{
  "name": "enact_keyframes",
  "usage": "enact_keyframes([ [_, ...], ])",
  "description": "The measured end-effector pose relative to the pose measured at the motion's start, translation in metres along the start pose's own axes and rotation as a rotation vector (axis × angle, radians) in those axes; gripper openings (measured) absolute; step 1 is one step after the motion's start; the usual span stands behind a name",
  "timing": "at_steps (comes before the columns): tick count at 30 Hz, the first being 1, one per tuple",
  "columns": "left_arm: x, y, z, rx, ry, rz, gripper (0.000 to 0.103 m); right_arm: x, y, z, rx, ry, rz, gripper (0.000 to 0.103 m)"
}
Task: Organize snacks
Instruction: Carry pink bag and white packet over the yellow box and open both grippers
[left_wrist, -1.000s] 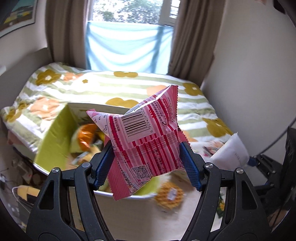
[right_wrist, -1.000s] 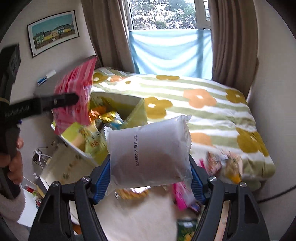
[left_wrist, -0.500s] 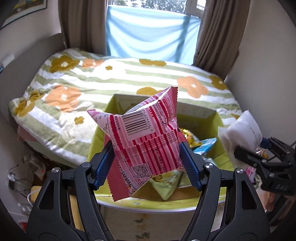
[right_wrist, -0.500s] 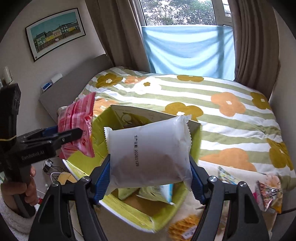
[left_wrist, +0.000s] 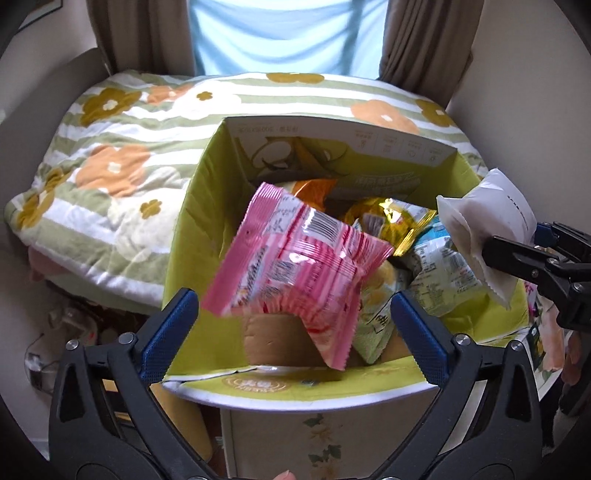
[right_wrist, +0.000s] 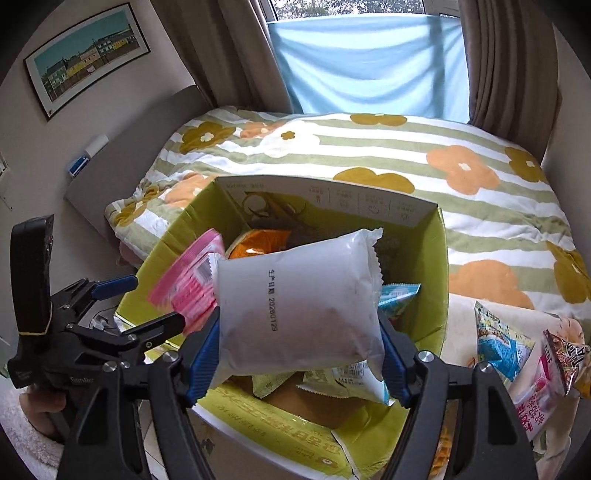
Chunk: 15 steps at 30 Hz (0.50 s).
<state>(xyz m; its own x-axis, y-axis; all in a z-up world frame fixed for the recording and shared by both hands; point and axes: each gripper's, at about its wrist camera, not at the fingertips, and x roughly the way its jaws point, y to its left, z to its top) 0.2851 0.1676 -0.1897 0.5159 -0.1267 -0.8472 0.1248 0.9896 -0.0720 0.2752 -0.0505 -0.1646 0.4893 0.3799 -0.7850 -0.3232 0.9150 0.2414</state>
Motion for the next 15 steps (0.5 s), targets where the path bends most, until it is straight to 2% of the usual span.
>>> enact_keyframes([
  [5, -0.004, 0.009, -0.006, -0.019, 0.004, 0.003, 0.103, 0.005, 0.006, 0.001, -0.017, 0.033, -0.009, 0.073],
  [10, -0.010, 0.014, -0.009, -0.047, -0.004, -0.004, 0.103, -0.005, 0.018, 0.004, -0.082, -0.032, -0.023, 0.089],
  [15, -0.016, 0.013, -0.010, -0.047, -0.014, -0.002, 0.103, -0.009, 0.015, 0.000, -0.061, -0.028, -0.018, 0.089],
])
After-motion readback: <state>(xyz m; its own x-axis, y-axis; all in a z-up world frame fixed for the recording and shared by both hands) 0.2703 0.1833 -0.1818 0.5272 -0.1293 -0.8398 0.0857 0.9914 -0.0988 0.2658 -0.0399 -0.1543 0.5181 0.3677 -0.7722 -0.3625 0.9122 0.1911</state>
